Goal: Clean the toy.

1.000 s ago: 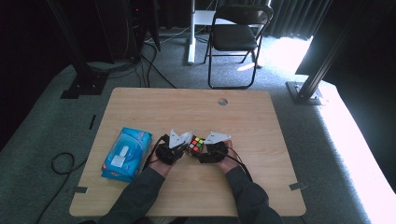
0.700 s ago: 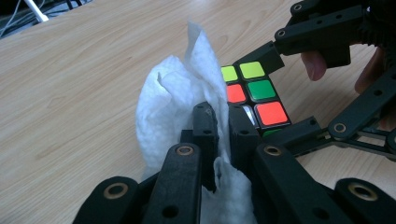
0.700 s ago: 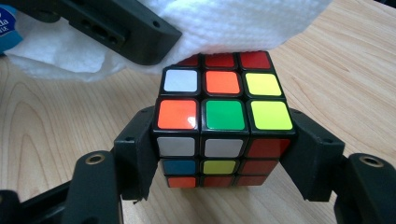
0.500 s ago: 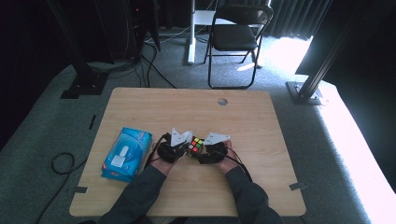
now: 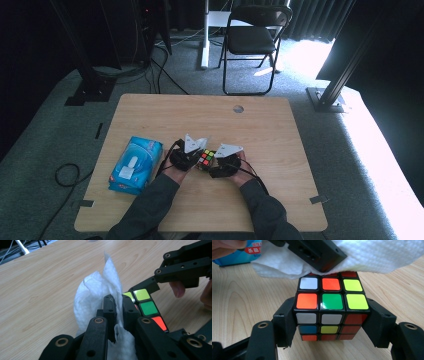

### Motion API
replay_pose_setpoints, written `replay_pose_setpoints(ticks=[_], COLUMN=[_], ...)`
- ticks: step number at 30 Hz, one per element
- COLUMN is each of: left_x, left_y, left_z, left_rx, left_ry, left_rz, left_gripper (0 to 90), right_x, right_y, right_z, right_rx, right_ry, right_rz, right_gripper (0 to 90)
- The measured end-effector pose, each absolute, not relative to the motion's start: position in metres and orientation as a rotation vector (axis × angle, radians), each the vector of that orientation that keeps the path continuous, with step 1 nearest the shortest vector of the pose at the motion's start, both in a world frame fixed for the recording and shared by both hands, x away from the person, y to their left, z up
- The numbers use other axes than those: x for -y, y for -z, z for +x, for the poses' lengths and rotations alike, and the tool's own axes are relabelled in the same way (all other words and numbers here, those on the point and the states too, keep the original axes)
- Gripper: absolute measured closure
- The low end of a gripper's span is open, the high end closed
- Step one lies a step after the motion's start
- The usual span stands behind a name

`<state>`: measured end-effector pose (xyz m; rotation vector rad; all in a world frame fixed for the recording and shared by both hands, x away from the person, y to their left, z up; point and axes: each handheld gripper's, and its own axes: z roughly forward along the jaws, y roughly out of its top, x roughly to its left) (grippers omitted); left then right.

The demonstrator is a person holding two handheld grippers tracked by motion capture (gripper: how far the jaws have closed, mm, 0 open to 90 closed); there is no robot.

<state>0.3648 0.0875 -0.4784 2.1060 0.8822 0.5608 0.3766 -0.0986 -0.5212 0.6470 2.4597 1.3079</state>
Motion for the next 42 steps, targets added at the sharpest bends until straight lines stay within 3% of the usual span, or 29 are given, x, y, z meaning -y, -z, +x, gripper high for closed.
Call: replay_pose_setpoints(ticks=[42], left_x=[-0.080], left_y=[0.475], left_z=[0.357], left_rx=[-0.766], left_ry=[-0.438], left_rz=[2.113], left_gripper=[84.6], right_x=[0.101], right_y=[0.519], right_z=[0.377], right_rx=[-2.440], right_ry=[-1.326], right_rz=[0.652], right_gripper=[34.3])
